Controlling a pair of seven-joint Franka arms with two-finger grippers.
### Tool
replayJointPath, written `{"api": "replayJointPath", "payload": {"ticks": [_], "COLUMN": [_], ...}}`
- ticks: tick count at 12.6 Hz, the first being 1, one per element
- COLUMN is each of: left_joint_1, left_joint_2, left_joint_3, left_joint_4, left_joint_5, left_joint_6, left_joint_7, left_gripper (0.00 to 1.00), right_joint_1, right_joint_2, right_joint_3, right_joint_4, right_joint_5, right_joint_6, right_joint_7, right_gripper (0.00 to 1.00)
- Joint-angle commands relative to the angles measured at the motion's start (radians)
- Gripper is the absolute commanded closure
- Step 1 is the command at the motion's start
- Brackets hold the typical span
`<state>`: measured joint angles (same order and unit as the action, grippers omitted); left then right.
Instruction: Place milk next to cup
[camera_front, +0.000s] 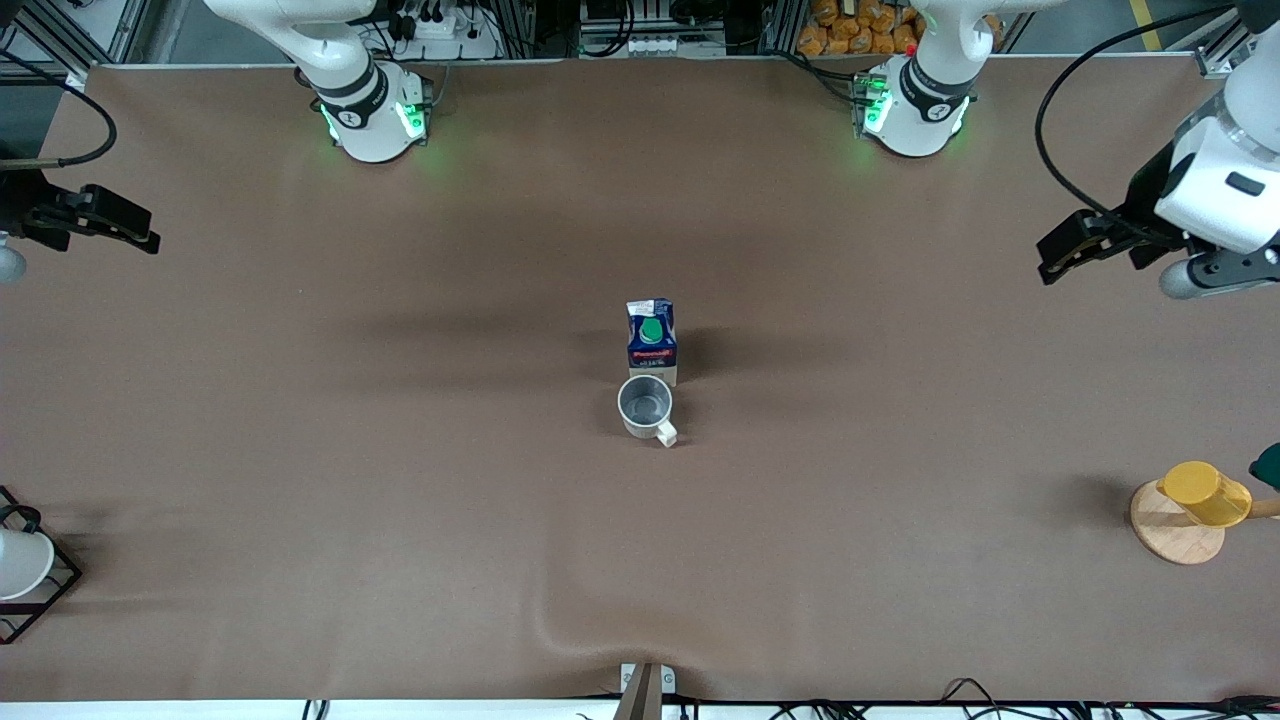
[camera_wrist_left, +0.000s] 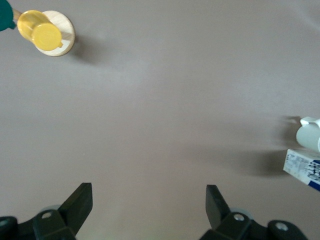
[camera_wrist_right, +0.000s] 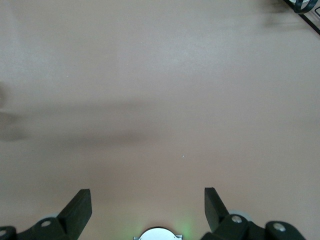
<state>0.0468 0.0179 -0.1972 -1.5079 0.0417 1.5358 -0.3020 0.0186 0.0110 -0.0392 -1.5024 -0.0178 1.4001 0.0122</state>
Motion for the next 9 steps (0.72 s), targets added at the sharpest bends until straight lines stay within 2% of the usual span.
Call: {"api": "replayJointPath", "payload": {"ticks": [1, 2, 4, 9], "left_joint_1": [-0.018, -0.022, -0.034, -0.051], "left_joint_2": [-0.036, -0.033, -0.032, -0.026], "left_joint_3": [0.024, 0.025, 0.077, 0.087], "left_joint_4": [-0.028, -0.016, -0.015, -0.014], "left_joint_5": [-0.013, -0.008, -0.023, -0.023], "left_joint_6": [0.017, 0.017, 0.012, -0.011], "left_joint_7": [0.046, 0.047, 0.060, 0.084], "left_gripper": [0.00, 0.00, 0.00, 0.00], "right_joint_1": [0.011, 0.009, 0.009, 0.012], "right_joint_2": [0.001, 0.001, 0.001, 0.003], "right_joint_3": [-0.011, -0.011, -0.011, -0.011], "right_joint_4": [0.014, 0.014, 0.014, 0.014], "right_joint_5": [0.001, 0.002, 0.002, 0.002], "right_joint_6": [-0.027, -0.029, -0.029, -0.030], "right_joint_7": [0.014, 0.014, 0.015, 0.015], "right_gripper": [0.00, 0.00, 0.00, 0.00]}}
